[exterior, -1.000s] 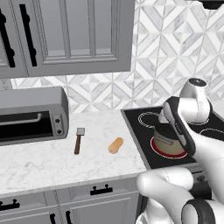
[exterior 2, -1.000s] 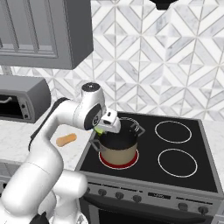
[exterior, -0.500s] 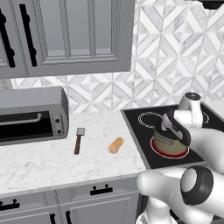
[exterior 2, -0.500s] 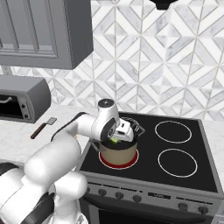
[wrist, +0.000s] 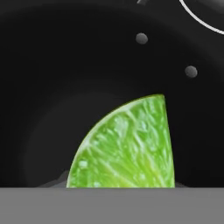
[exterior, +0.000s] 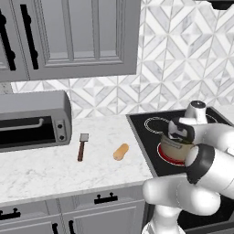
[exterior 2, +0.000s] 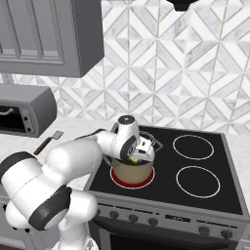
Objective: Put the lemon wedge and squash in the pot. Retrieve the spatula and lightly stir the vegetables in the pot.
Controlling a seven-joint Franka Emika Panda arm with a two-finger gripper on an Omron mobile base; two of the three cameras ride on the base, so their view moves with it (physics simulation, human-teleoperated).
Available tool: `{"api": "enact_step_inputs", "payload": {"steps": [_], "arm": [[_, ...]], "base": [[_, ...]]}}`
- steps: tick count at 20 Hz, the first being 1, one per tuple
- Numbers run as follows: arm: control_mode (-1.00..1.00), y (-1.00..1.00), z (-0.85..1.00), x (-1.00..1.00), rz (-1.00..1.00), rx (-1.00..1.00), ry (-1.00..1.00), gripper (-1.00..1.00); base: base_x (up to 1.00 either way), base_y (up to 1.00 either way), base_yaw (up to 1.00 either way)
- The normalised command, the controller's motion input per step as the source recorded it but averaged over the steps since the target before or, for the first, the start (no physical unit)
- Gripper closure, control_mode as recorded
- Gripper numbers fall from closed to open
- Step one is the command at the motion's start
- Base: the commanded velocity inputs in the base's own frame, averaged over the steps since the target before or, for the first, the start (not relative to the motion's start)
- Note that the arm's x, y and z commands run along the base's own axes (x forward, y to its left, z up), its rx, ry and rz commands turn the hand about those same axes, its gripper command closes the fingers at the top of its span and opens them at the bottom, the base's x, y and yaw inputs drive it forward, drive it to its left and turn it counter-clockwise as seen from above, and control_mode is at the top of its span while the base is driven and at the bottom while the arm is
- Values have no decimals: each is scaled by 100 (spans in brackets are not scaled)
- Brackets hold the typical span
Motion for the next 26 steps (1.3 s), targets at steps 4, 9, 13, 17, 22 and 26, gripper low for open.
{"api": "enact_step_inputs", "payload": {"steps": [4,9,13,17,22,26], "arm": [[-100,0,0,3,0,0,1,-100],[-100,0,11,-7,0,0,0,-100],[-100,11,73,-50,0,3,-2,-100],[-100,41,100,-87,-1,5,-6,-100],[-100,79,99,-66,0,1,1,-100],[-100,100,61,-38,0,0,11,-100]], "base": [[0,0,0],[0,0,0],[0,0,0],[0,0,0],[0,0,0],[0,0,0]]}}
